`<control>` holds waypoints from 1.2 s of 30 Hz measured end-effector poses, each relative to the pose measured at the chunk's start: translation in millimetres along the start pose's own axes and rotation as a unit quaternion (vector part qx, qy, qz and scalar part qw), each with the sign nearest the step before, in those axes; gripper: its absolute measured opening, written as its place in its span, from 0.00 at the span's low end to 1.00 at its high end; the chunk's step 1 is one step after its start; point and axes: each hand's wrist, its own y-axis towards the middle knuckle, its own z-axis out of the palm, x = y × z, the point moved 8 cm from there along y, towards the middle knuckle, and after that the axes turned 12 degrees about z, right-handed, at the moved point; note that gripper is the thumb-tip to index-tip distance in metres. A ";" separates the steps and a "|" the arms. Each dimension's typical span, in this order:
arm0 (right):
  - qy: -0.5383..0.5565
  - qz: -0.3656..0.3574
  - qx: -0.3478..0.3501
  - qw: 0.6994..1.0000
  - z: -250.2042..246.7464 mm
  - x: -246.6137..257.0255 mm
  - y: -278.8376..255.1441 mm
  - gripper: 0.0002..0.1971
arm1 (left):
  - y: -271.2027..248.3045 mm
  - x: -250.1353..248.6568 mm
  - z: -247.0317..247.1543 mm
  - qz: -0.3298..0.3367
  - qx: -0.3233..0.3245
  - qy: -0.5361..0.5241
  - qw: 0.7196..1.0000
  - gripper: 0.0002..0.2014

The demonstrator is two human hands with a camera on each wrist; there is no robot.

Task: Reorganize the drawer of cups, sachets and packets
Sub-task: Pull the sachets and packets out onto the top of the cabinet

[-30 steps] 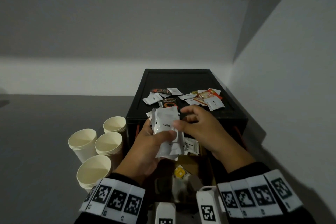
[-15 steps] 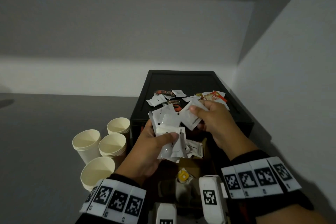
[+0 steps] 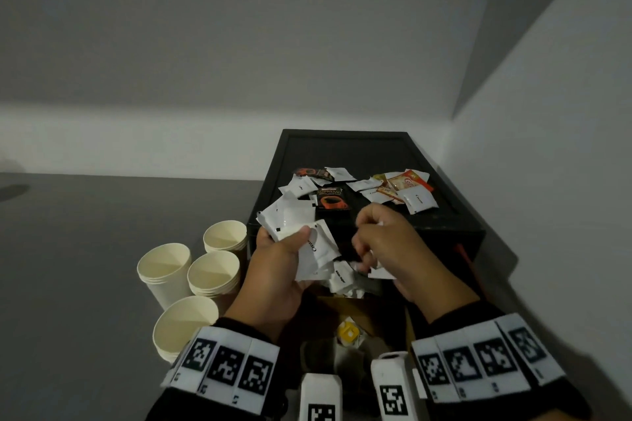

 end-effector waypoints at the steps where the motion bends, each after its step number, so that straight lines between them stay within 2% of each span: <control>1: -0.044 -0.002 -0.002 0.999 5.4 -0.4 -0.3 0.04 | 0.2 0.5 0.4 0.000 -0.001 0.006 1.000 0.21; 4: -0.155 -0.047 -0.006 0.987 22.6 2.3 2.2 0.17 | -0.8 4.0 4.6 -0.010 0.005 0.020 1.000 0.18; 6: -0.171 -0.073 -0.024 0.982 24.7 8.0 2.5 0.15 | -0.6 5.4 7.7 -0.014 0.011 0.018 1.000 0.17; 9: -0.121 -0.045 -0.005 0.992 18.5 10.0 6.2 0.07 | 1.7 3.9 11.0 -0.014 0.038 0.019 0.999 0.15; 11: -0.083 -0.015 0.011 0.996 11.9 10.9 7.3 0.03 | 4.8 1.3 12.5 -0.004 0.055 0.016 0.998 0.17; 14: -0.048 0.016 -0.007 0.999 -5.8 12.1 17.2 0.07 | 11.8 -2.2 12.3 0.013 0.056 0.017 0.998 0.21; 16: 0.014 0.034 -0.026 0.999 -21.1 13.4 29.6 0.06 | 17.3 -2.7 10.6 0.015 0.048 0.020 0.999 0.21; 18: 0.065 0.039 -0.061 0.995 -39.5 15.9 43.6 0.05 | 22.3 -1.9 8.5 0.007 0.045 0.021 0.999 0.22; 20: 0.066 0.034 -0.122 0.990 -62.1 16.0 60.9 0.06 | 25.8 -0.7 7.3 -0.002 0.047 0.022 0.999 0.23; 22: 0.029 0.045 -0.184 0.982 -83.5 12.1 74.3 0.08 | 29.2 0.2 4.6 -0.007 0.034 0.020 0.999 0.23; 25: -0.054 0.075 -0.241 0.966 -104.7 3.3 85.1 0.20 | 33.2 1.4 2.2 -0.016 0.021 0.012 1.000 0.23; 26: -0.078 0.072 -0.273 0.956 -108.9 4.3 81.8 0.22 | 34.4 1.7 1.6 -0.017 0.019 0.010 1.000 0.23; 28: -0.105 0.027 -0.316 0.942 -105.2 14.5 68.8 0.21 | 36.7 2.3 0.1 -0.017 0.014 0.009 1.000 0.23; 29: -0.105 -0.002 -0.303 0.947 -95.0 20.9 62.9 0.19 | 37.8 2.4 -0.5 -0.017 0.009 0.008 1.000 0.23; 30: -0.096 -0.022 -0.257 0.961 -79.3 25.8 57.7 0.17 | 39.1 2.8 -1.0 -0.017 0.006 0.007 1.000 0.23; 32: -0.096 -0.039 -0.111 0.988 -33.2 31.2 45.0 0.15 | 40.6 3.1 1.1 -0.014 0.010 0.005 1.000 0.23; 34: -0.145 -0.048 0.007 0.988 9.7 33.7 31.7 0.21 | 41.1 1.6 3.4 -0.001 0.021 0.017 1.000 0.21; 36: -0.188 -0.086 0.031 0.978 33.1 37.9 24.5 0.28 | 40.2 0.5 4.0 0.014 0.030 0.039 0.999 0.20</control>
